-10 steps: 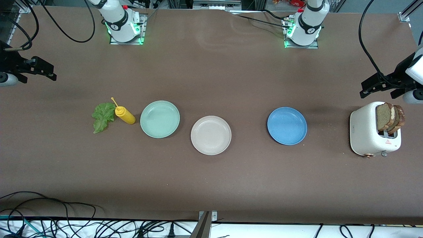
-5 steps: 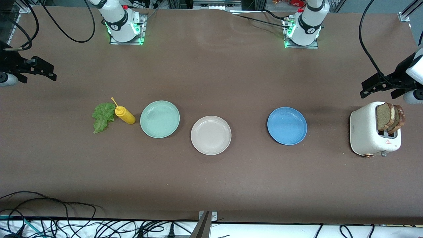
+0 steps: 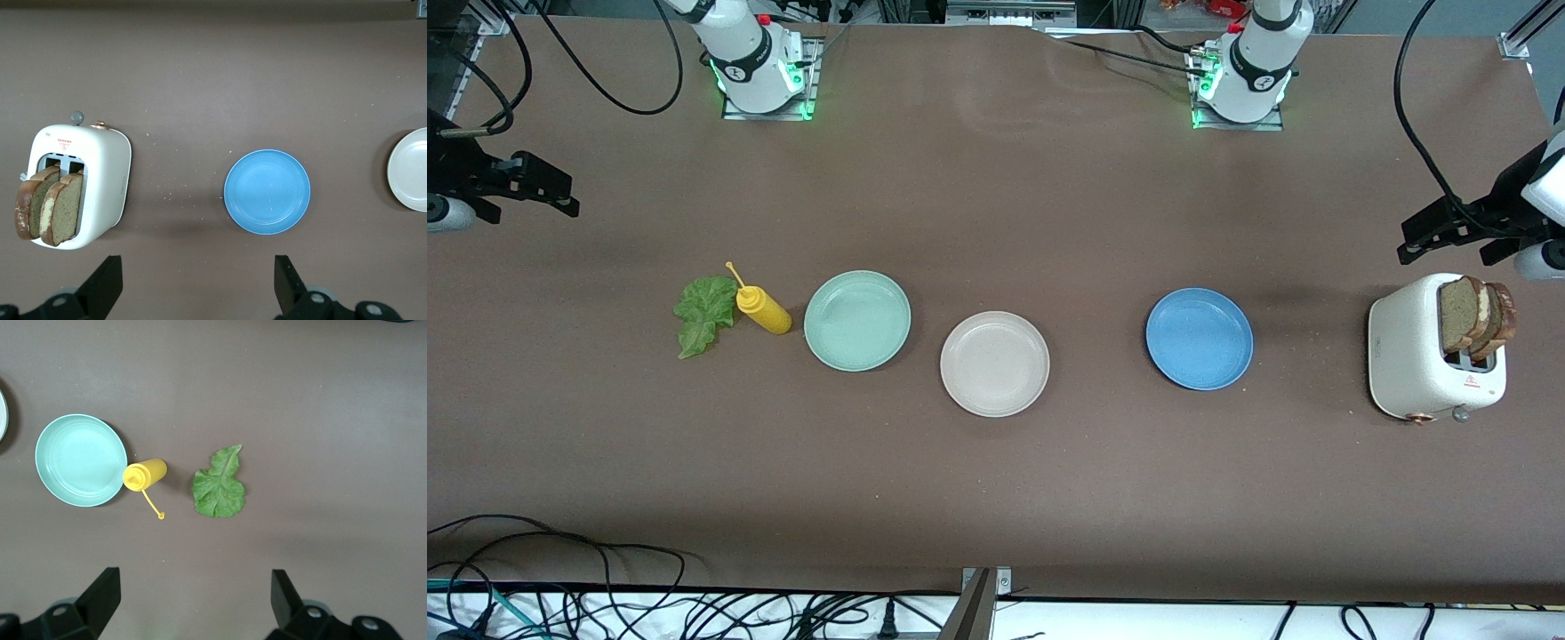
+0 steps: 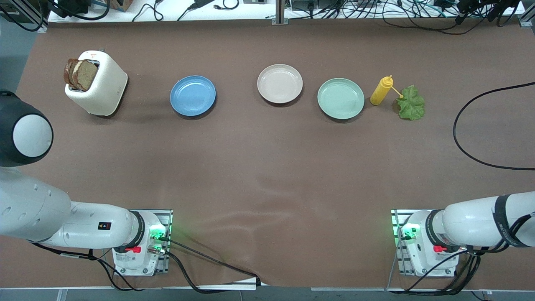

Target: Make sandwich on beige plate with both arms

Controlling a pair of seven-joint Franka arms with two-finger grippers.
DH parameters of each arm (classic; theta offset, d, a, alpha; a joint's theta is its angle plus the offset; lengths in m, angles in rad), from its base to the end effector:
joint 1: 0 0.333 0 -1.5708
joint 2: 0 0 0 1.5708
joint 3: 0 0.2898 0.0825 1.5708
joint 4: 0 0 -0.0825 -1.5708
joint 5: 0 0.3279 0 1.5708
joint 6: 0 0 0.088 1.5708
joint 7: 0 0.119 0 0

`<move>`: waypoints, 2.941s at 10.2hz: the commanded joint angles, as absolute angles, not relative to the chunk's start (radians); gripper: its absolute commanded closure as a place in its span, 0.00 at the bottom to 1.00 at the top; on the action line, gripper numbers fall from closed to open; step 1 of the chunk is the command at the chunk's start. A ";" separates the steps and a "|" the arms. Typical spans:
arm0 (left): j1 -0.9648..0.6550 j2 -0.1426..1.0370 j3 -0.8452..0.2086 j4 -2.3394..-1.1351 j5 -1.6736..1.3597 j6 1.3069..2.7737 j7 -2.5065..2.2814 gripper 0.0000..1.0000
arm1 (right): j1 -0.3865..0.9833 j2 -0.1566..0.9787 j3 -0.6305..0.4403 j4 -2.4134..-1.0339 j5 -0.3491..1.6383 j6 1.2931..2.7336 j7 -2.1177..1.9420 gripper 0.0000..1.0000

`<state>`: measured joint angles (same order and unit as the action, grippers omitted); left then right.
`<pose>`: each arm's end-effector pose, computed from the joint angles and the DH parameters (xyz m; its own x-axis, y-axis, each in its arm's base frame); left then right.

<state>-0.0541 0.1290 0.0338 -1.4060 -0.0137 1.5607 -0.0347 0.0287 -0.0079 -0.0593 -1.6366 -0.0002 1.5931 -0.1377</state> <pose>0.5347 -0.0138 0.5873 0.9996 0.0139 0.0254 0.0136 -0.9999 0.0102 0.4958 -0.0153 0.5648 0.9936 0.1069 -0.0352 0.1068 -0.9943 -0.0052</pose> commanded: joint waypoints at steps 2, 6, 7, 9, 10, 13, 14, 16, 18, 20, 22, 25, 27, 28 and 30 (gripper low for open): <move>-0.051 0.143 0.035 -1.381 -0.032 1.559 -0.029 0.00 | 0.029 -0.006 -0.060 -1.618 -0.009 1.574 -0.138 0.00; -0.051 0.144 0.035 -1.382 -0.034 1.557 -0.029 0.00 | 0.029 -0.006 -0.060 -1.618 -0.009 1.574 -0.141 0.00; -0.051 0.144 0.035 -1.382 -0.035 1.557 -0.029 0.00 | 0.029 -0.006 -0.060 -1.618 -0.009 1.574 -0.140 0.00; -0.054 0.144 0.035 -1.382 -0.037 1.555 -0.029 0.00 | 0.029 -0.006 -0.060 -1.618 -0.011 1.574 -0.140 0.00; -0.054 0.144 0.035 -1.382 -0.037 1.555 -0.031 0.00 | 0.029 -0.006 -0.060 -1.618 -0.009 1.574 -0.140 0.00; -0.052 0.144 0.035 -1.382 -0.037 1.555 -0.031 0.00 | 0.029 -0.006 -0.060 -1.618 -0.011 1.574 -0.140 0.00; -0.054 0.144 0.035 -1.382 -0.037 1.554 -0.031 0.00 | 0.029 -0.006 -0.060 -1.618 -0.011 1.574 -0.140 0.00; -0.057 0.144 0.035 -1.384 -0.037 1.549 -0.040 0.00 | 0.029 -0.006 -0.060 -1.618 -0.009 1.574 -0.140 0.00; -0.049 0.144 0.035 -1.396 -0.041 1.546 -0.038 0.00 | 0.029 -0.006 -0.060 -1.618 -0.011 1.574 -0.140 0.00; -0.046 0.170 0.038 -1.394 -0.041 1.548 -0.037 0.00 | 0.029 -0.006 -0.060 -1.618 -0.009 1.574 -0.140 0.00; -0.035 0.192 0.041 -1.388 -0.037 1.548 -0.040 0.00 | 0.029 -0.006 -0.060 -1.618 -0.011 1.574 -0.140 0.00; 0.030 0.256 0.048 -1.385 -0.029 1.557 -0.029 0.00 | 0.029 -0.006 -0.060 -1.618 -0.006 1.574 -0.138 0.00; 0.081 0.287 0.058 -1.384 -0.031 1.572 0.050 0.00 | 0.029 -0.006 -0.060 -1.618 -0.006 1.574 -0.140 0.00; 0.090 0.297 0.060 -1.385 -0.023 1.597 0.134 0.00 | 0.029 -0.006 -0.060 -1.618 -0.006 1.574 -0.140 0.00; 0.110 0.325 0.058 -1.387 0.040 1.631 0.178 0.00 | 0.029 -0.006 -0.058 -1.618 -0.008 1.574 -0.138 0.00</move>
